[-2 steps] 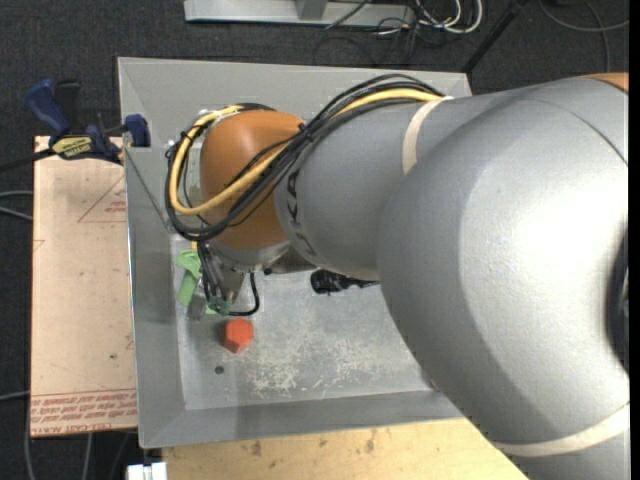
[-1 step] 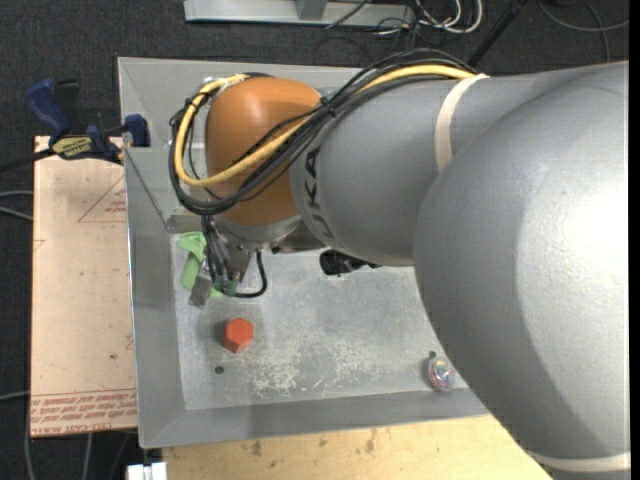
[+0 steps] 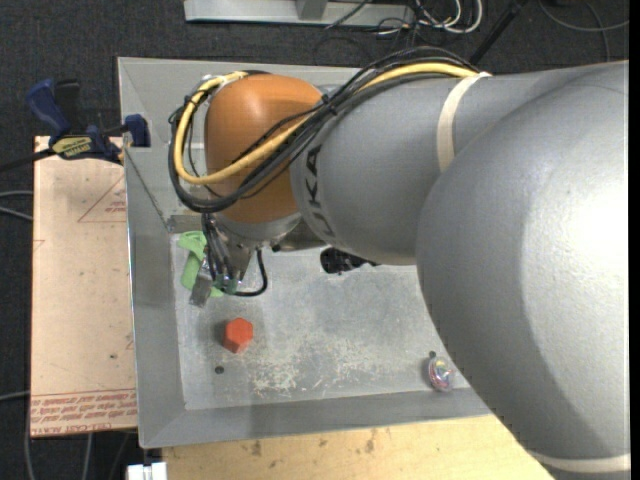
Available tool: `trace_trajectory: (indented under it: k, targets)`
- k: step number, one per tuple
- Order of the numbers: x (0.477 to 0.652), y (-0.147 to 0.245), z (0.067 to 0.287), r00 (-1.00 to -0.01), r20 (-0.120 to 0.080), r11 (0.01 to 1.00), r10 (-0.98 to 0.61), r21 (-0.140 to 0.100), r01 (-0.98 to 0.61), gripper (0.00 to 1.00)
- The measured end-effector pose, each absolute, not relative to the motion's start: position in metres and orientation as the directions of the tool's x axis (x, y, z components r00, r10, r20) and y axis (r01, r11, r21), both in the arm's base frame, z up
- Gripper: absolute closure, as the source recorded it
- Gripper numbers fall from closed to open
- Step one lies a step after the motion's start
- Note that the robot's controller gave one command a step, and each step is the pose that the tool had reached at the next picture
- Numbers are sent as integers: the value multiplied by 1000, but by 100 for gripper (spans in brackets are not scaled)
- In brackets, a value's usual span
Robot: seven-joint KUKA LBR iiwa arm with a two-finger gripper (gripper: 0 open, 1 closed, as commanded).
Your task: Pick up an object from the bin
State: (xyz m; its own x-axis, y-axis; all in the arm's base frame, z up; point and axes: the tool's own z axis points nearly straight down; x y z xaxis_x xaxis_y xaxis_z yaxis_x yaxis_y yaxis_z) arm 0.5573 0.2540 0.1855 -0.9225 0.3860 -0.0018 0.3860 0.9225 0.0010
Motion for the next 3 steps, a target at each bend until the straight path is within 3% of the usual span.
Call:
trace_trajectory:
  k: [2, 3]
  targets:
    - [557, 255, 187, -925, -1, 925, 381, -1, 381, 100]
    - [558, 255, 198, -926, -2, 926, 378, 1, 378, 100]
